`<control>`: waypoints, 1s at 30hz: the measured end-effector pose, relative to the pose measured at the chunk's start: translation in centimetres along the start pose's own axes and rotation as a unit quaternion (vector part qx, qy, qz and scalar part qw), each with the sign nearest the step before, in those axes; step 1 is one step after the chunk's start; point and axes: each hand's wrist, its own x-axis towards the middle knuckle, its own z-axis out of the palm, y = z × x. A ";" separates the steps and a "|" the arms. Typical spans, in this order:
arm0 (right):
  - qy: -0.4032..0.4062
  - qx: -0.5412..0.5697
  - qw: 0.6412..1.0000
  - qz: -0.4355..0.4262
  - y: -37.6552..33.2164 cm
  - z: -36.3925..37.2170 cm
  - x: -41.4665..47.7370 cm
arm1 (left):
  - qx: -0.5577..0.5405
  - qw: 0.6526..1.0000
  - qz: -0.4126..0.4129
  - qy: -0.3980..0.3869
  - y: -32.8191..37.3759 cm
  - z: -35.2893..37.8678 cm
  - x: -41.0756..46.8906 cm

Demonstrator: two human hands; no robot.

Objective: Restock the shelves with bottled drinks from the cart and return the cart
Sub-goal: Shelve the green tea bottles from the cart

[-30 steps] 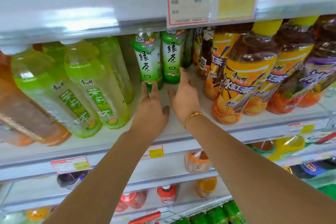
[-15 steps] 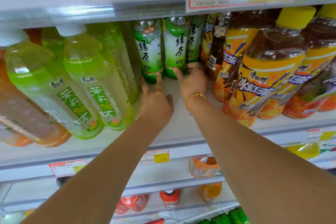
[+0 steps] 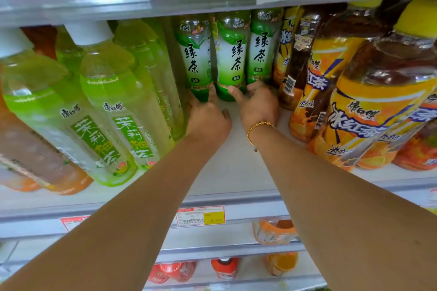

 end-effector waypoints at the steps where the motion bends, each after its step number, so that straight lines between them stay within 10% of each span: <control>1: -0.003 -0.017 1.000 -0.005 -0.1 0.0 0.1 | 0.008 1.000 -0.006 -0.005 0.1 -0.2 0.1; 19: -0.008 -0.191 0.981 -0.037 -1.6 0.6 1.1 | -0.063 0.997 -0.026 -0.035 0.5 0.0 0.9; 26: -0.171 -0.225 0.959 -0.021 -1.5 -2.8 -2.0 | 0.141 0.977 0.003 -0.162 0.8 -2.6 -4.4; 30: -0.148 -0.128 0.977 -0.085 -3.7 -8.3 -7.7 | -0.049 0.994 0.100 0.013 1.3 -6.0 -11.0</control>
